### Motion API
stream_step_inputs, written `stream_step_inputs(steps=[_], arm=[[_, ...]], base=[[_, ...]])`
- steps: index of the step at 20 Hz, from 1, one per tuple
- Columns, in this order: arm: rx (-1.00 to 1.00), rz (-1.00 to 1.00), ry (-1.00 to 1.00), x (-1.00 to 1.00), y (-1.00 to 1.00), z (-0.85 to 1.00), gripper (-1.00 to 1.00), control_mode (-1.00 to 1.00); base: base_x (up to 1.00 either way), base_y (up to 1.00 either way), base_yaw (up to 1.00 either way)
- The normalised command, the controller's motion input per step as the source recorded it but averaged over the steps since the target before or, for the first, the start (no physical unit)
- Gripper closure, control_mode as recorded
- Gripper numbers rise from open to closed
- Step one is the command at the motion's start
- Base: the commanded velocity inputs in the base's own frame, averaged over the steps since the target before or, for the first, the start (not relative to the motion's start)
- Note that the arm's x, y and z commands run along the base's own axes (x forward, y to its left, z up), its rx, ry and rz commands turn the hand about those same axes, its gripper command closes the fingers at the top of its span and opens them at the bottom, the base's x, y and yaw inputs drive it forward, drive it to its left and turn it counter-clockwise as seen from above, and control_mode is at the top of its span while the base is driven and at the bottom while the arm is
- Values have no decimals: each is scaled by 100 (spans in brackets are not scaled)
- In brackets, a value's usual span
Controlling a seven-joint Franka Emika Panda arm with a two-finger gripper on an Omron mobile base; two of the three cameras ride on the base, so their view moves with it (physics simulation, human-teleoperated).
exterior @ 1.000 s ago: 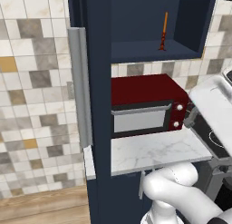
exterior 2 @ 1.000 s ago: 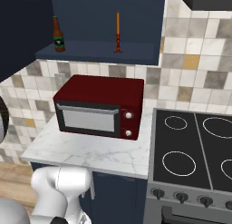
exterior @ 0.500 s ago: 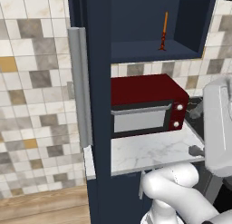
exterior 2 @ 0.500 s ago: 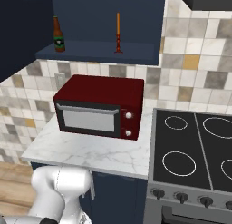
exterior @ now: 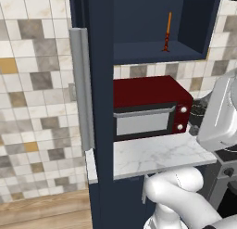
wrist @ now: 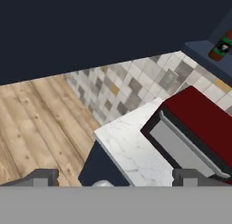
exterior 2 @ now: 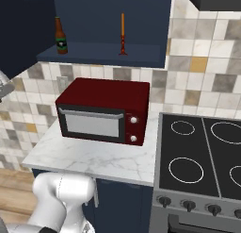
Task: Get the candle and the beer from the cabinet and move them to the dining counter.
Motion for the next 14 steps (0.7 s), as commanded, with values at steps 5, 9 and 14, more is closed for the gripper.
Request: stream_step_inputs(steps=[5, 9, 14], arm=[[9, -1, -5, 59, -27, 0, -100, -100], [10, 0, -9, 61, -14, 0, -100, -100], [12, 0, -16, 50, -1, 2, -100, -100]], base=[[0, 0, 0], [0, 0, 0], [0, 0, 0]])
